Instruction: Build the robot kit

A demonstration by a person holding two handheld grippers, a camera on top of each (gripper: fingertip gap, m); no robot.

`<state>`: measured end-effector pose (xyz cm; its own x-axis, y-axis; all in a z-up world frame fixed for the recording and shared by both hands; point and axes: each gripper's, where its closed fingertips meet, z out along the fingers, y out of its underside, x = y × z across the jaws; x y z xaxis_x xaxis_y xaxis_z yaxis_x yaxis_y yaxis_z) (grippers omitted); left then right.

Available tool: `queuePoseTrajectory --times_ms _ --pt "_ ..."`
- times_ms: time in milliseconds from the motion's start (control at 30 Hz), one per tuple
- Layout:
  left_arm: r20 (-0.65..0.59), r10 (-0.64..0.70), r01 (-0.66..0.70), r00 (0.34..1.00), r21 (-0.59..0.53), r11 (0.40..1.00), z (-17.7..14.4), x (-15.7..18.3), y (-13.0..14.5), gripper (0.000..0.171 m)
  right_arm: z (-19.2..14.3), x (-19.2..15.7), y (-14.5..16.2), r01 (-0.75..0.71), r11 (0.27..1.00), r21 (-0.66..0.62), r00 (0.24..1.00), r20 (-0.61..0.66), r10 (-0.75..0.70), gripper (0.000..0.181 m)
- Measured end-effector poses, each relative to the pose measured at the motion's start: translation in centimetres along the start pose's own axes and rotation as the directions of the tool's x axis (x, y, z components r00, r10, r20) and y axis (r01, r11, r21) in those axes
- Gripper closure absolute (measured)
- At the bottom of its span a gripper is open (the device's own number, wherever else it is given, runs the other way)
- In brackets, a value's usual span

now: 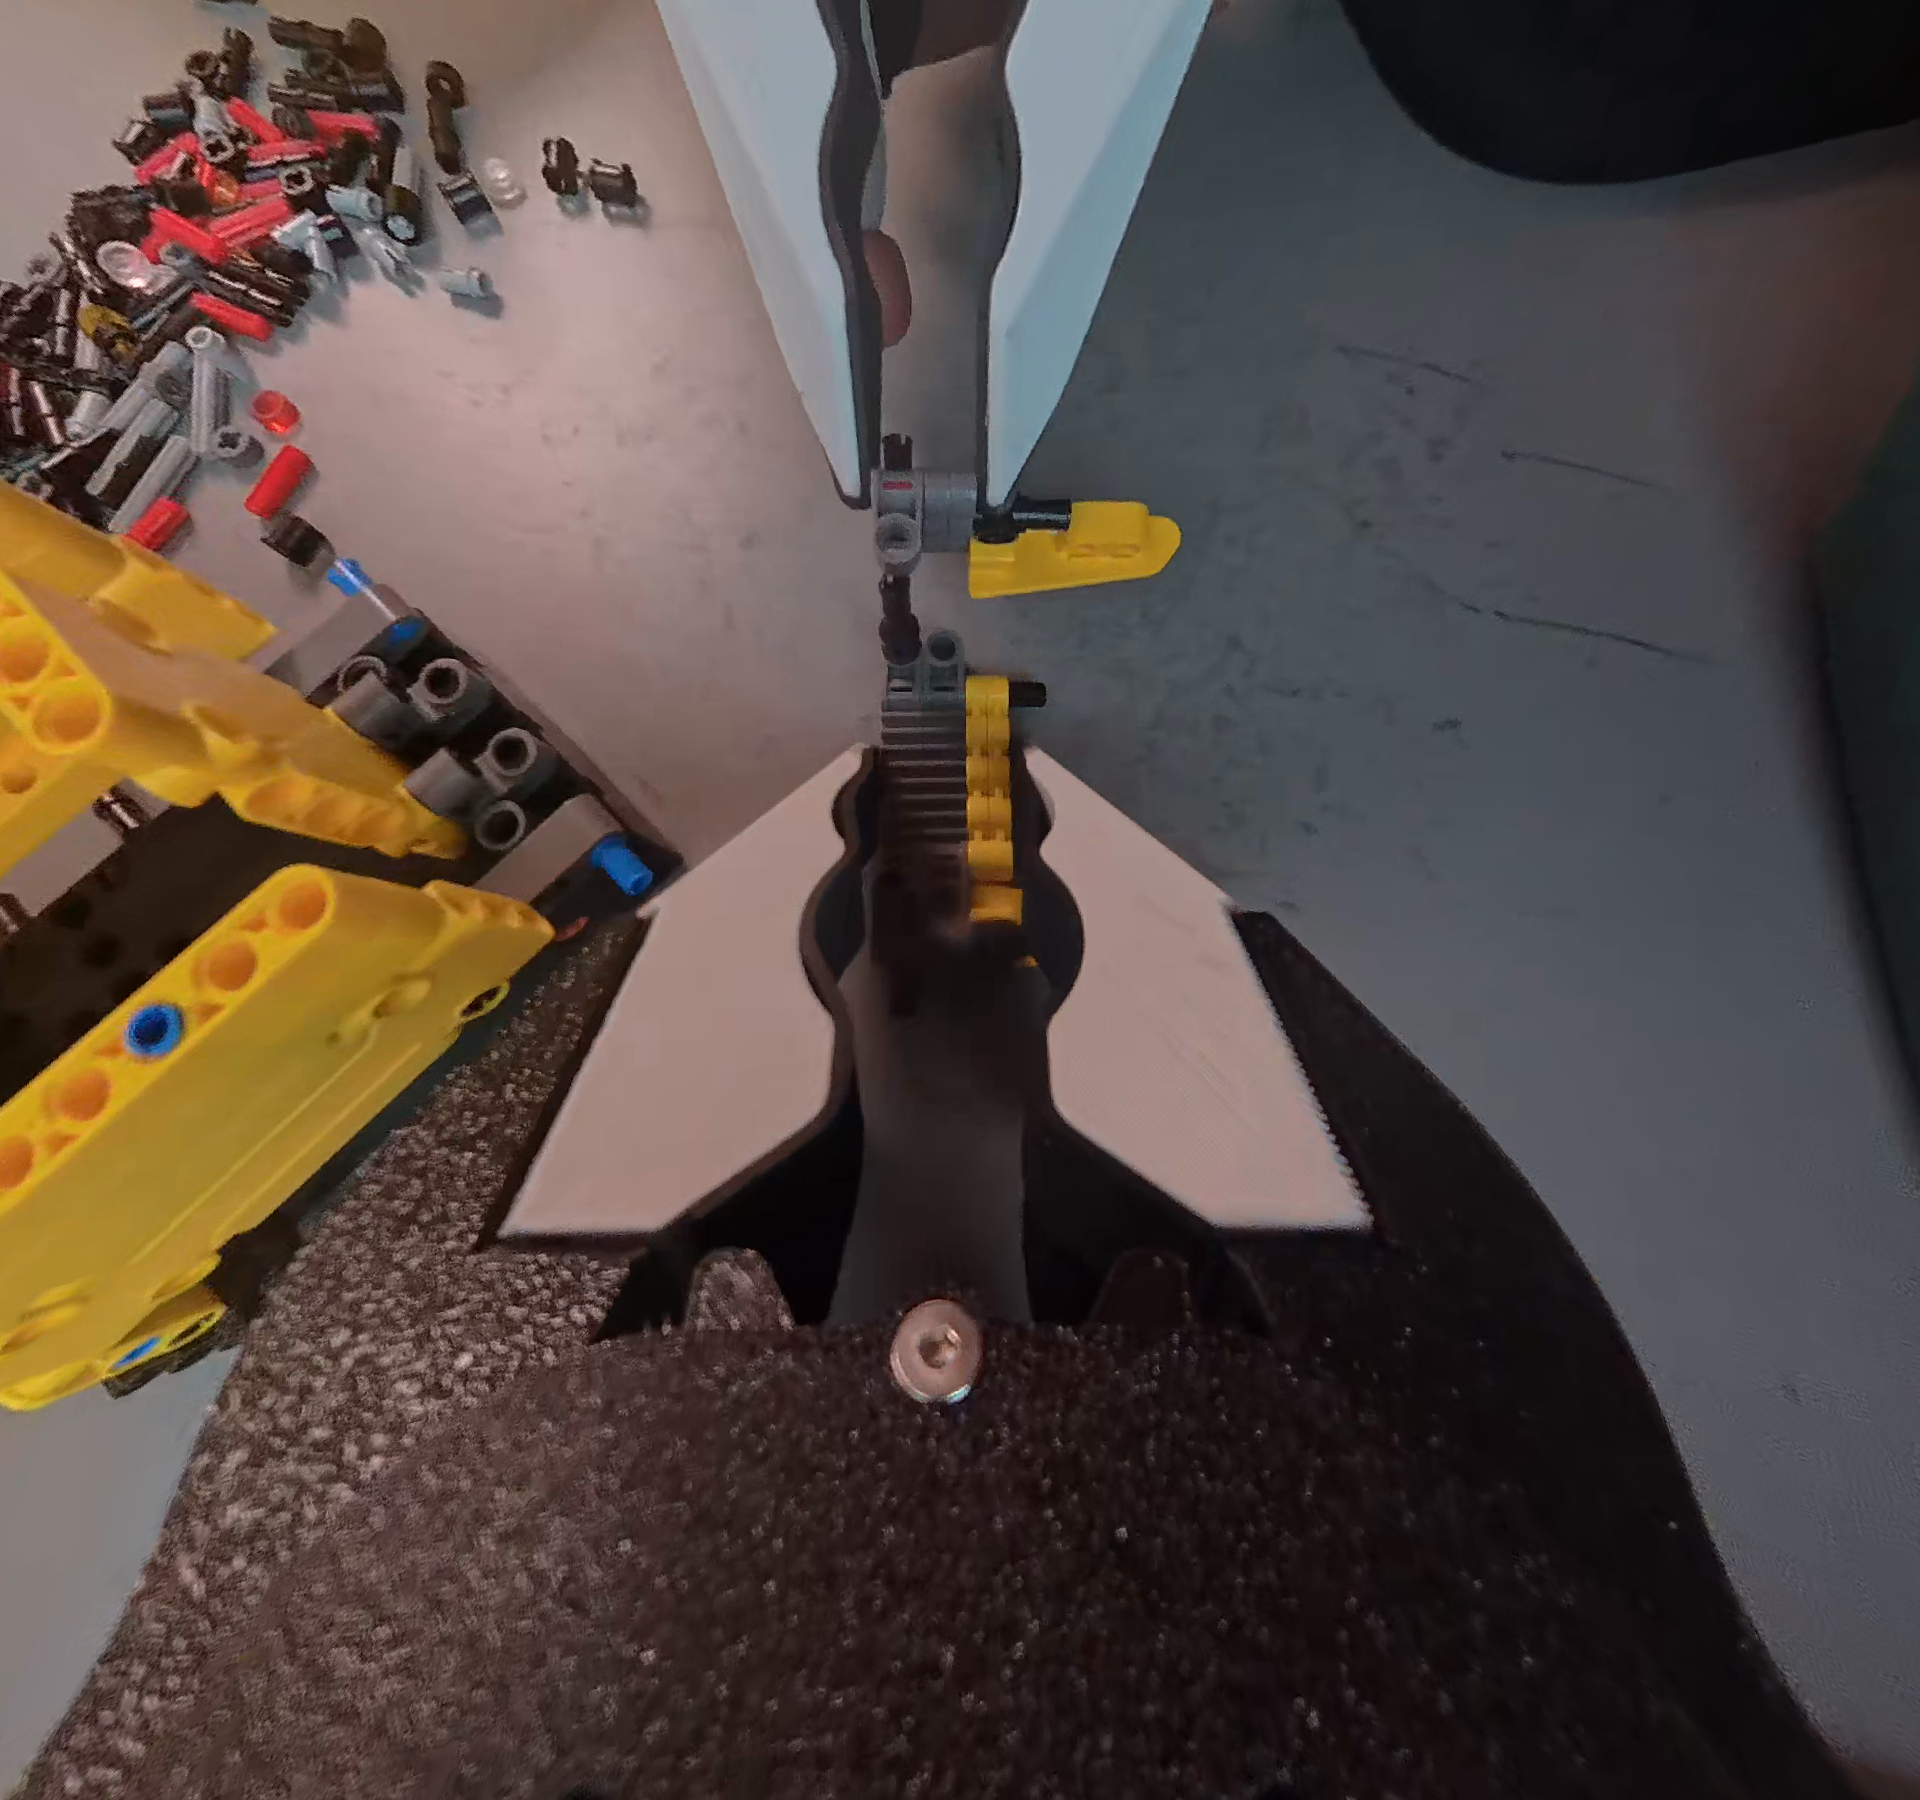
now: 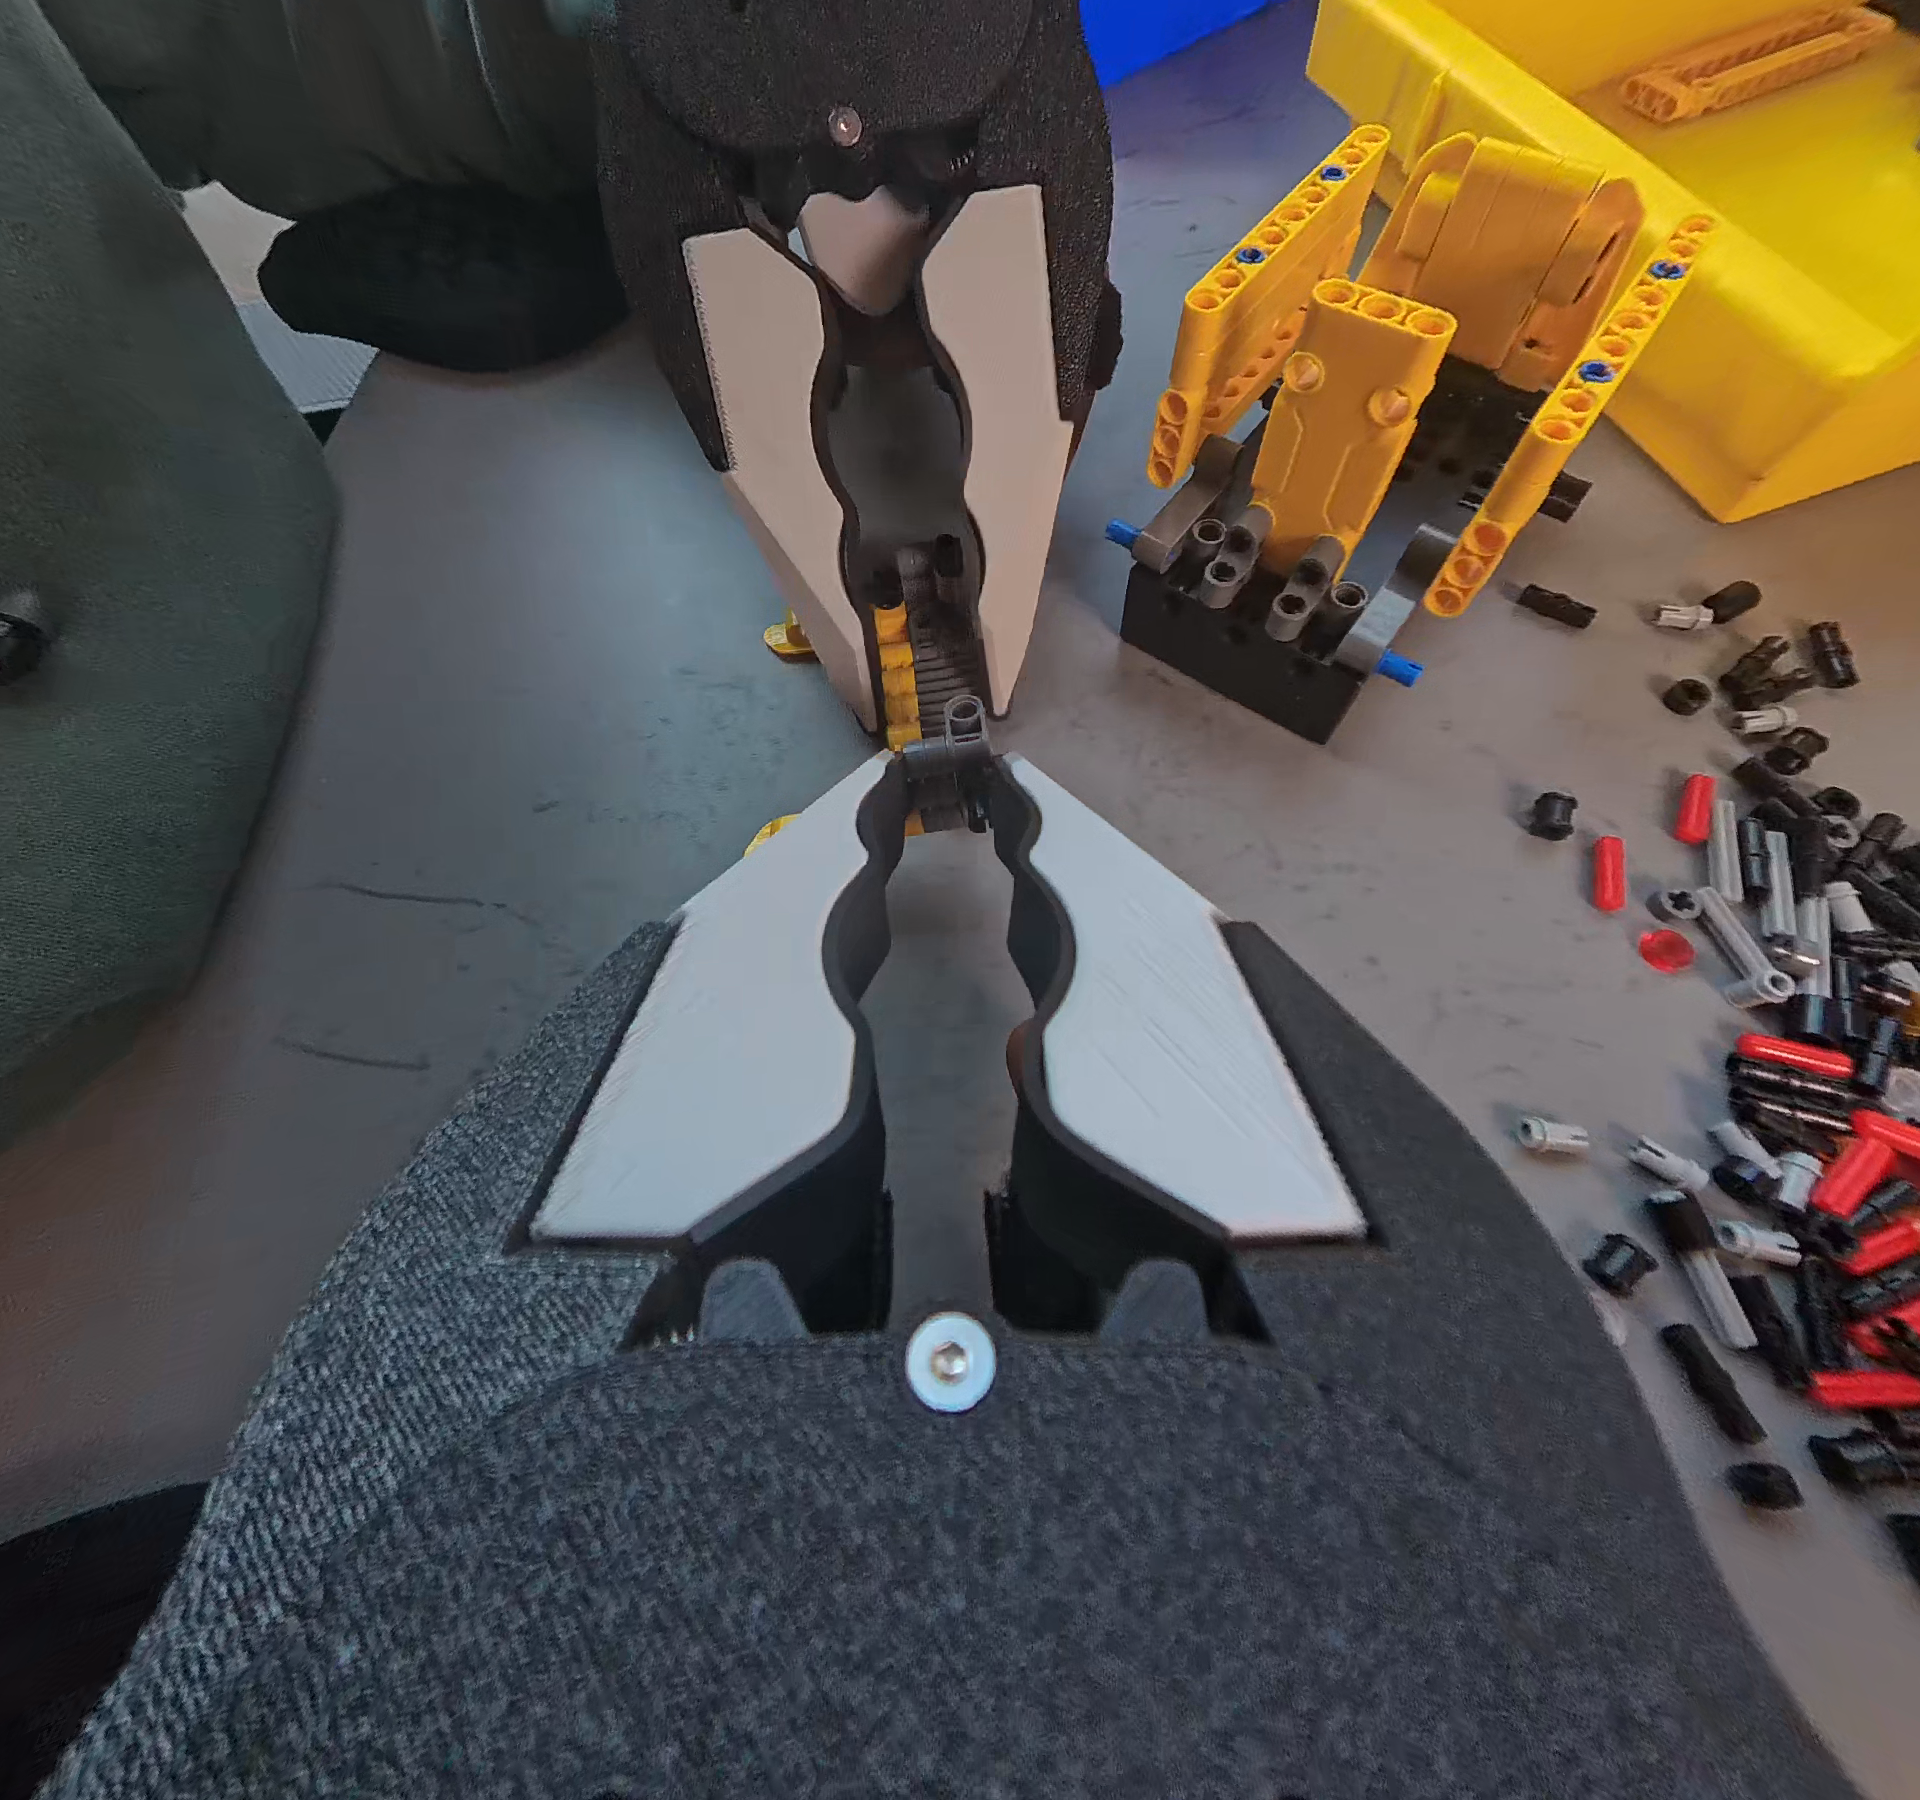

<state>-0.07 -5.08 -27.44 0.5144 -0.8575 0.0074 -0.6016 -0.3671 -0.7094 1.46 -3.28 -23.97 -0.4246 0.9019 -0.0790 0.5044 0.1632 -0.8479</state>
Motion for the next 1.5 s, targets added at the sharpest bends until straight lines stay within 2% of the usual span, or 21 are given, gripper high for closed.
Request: queuePoseTrajectory --times_ms 400,867,967,1100,1500 --pt "-0.037 0.036 -0.036 0.999 0.0 0.999 0.2 1.3 -0.1 0.148 0.2 -1.1 0.1 -0.053 0.998 -0.027 0.998 0.032 0.054 0.166" --pt "-0.053 0.019 -0.017 0.998 0.025 1.0 0.0 1.6 -0.1 0.146 -0.1 -1.7 0.3 -0.095 0.994 -0.052 0.993 0.062 0.098 0.166" --pt "-0.061 -0.011 0.014 0.998 0.057 0.998 -0.6 1.4 -0.5 0.145 -0.1 -1.8 0.2 -0.094 0.994 -0.047 0.993 0.062 0.097 0.166" --pt "-0.069 -0.037 0.047 0.997 0.152 0.987 -1.4 1.3 -2.4 0.145 -0.3 -1.8 0.2 -0.098 0.994 -0.038 0.994 0.054 0.1 0.166" --pt "-0.023 0.017 -0.012 1.0 0.197 0.98 -0.5 1.3 -4.0 0.165 -0.1 -2.0 0.5 -0.104 0.993 -0.053 0.994 0.028 0.105 0.166"
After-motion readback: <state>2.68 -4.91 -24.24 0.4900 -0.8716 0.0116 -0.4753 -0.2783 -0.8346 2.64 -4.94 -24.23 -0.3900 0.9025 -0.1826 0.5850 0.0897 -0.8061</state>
